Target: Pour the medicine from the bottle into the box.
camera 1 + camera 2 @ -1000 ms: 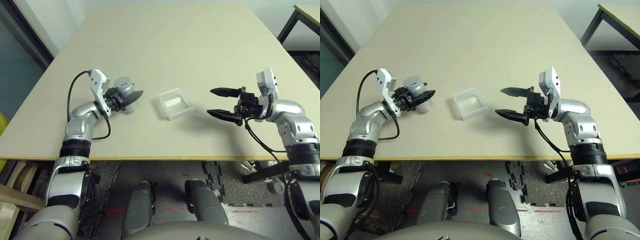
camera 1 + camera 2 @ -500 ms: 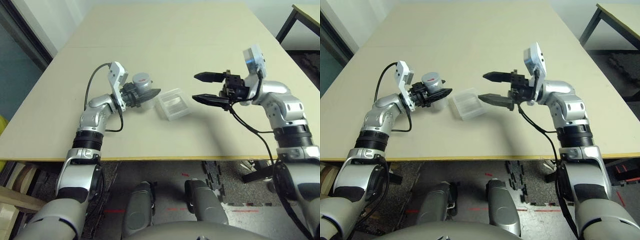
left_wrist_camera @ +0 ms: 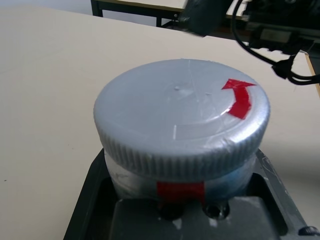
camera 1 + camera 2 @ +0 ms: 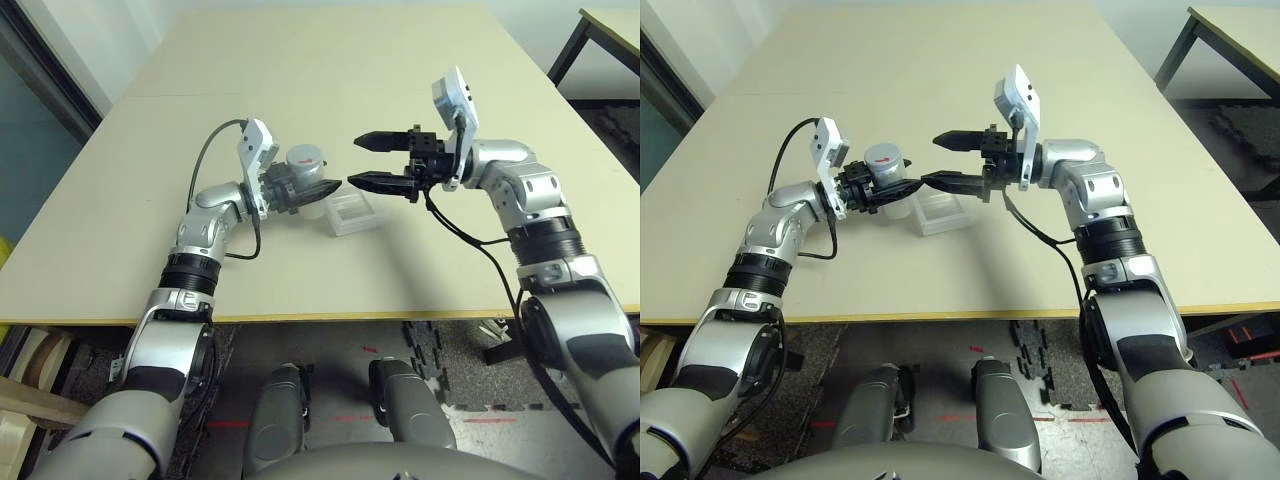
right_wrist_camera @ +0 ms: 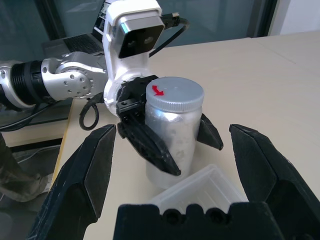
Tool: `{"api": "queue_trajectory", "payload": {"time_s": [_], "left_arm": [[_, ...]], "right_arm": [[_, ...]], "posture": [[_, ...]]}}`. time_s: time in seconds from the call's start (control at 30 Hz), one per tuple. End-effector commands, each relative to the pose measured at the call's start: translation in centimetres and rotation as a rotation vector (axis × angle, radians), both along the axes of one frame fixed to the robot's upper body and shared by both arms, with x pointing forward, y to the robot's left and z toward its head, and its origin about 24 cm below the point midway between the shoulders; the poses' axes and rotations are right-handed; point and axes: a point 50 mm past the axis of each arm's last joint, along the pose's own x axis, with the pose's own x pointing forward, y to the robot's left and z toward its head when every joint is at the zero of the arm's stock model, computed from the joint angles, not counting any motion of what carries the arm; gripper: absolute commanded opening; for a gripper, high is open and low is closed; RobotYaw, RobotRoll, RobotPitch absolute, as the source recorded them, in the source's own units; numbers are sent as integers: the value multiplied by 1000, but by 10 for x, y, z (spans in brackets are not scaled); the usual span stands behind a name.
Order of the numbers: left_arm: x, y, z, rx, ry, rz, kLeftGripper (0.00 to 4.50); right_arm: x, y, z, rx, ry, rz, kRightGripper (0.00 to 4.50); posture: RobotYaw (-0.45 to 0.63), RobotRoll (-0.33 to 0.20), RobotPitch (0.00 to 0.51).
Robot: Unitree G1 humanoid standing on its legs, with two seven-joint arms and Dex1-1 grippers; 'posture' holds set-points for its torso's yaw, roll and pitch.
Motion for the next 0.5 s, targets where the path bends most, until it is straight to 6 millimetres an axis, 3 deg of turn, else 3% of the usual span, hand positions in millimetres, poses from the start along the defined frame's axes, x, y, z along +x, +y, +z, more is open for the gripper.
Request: {"api": "queue_trajectory", "payload": {"time_s": [0.03, 0.2, 0.5], "left_arm": [[-1, -6, 7, 24, -38, -38, 2668], [-4, 6, 14, 32, -51, -25, 2668], [-5, 42, 34, 75, -86, 50, 2668]], "right_arm": [[4, 8, 2, -22, -14, 1, 4500], [4, 19, 5, -11, -17, 28, 4500], [5, 22, 6, -9, -20, 39, 4500]], "posture": [[-212, 0, 80], [-211, 0, 82], [-193, 0, 85]]}}
